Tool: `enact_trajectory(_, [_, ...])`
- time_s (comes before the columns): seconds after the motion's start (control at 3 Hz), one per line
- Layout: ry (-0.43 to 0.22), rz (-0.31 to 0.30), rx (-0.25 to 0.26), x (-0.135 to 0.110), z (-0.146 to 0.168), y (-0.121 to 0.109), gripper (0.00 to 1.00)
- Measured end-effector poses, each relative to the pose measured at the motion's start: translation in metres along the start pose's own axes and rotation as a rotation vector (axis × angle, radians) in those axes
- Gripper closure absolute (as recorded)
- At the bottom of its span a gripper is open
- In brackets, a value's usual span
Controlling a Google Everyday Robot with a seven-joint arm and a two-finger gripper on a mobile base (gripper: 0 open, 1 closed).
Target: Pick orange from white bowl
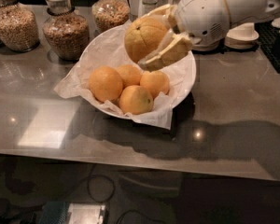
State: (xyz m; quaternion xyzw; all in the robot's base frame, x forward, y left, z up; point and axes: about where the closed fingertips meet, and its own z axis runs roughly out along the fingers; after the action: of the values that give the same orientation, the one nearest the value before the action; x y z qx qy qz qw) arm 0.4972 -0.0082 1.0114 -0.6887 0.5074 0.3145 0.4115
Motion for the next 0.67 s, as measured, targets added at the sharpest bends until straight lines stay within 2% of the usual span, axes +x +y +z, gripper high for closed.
enact_trajectory(0.33, [-0.009,-0.125,0.061,-0.061,-0.03,0.047,1.0])
enact_trajectory(0.67, [-0.011,-0.207,0.095,-0.095,-0.042,0.1,1.0])
